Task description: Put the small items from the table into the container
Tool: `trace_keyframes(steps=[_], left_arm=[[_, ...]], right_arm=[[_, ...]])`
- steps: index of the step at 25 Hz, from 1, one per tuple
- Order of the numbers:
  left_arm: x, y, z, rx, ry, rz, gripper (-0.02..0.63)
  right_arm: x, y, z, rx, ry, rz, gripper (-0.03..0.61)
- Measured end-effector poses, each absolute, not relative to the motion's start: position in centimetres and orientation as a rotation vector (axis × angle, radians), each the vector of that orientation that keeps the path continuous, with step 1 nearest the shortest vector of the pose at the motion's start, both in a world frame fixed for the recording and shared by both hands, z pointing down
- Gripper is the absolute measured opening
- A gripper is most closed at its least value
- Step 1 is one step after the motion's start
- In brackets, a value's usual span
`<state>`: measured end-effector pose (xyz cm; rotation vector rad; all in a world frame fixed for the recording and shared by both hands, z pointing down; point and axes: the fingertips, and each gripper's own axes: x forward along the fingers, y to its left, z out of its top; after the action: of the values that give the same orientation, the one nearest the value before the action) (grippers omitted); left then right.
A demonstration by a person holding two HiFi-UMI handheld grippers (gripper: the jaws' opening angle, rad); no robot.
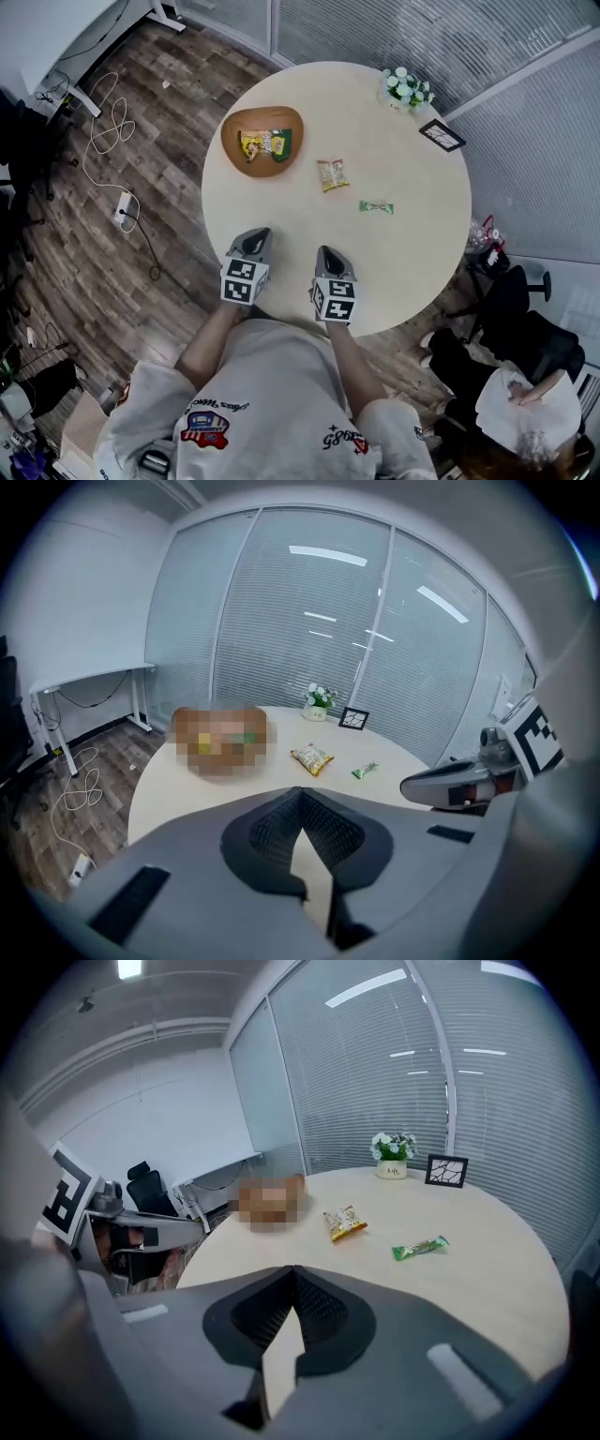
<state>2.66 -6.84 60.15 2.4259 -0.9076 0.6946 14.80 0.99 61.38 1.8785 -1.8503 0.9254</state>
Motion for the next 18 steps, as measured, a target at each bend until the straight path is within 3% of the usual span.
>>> trace_keyframes(steps=[14,18], left_arm=[[5.9,-5.8,60.3,2.405,-0.908,0.705,0.006],[6.0,-6.0,60.3,2.389,-0.904,0.701,0.006]], right_arm=[[20.7,-0.8,62.7,1.809,-1.863,0.841,0.003],[22.4,-5.1,63.8,1.741,-1.856,0.780,0.086]])
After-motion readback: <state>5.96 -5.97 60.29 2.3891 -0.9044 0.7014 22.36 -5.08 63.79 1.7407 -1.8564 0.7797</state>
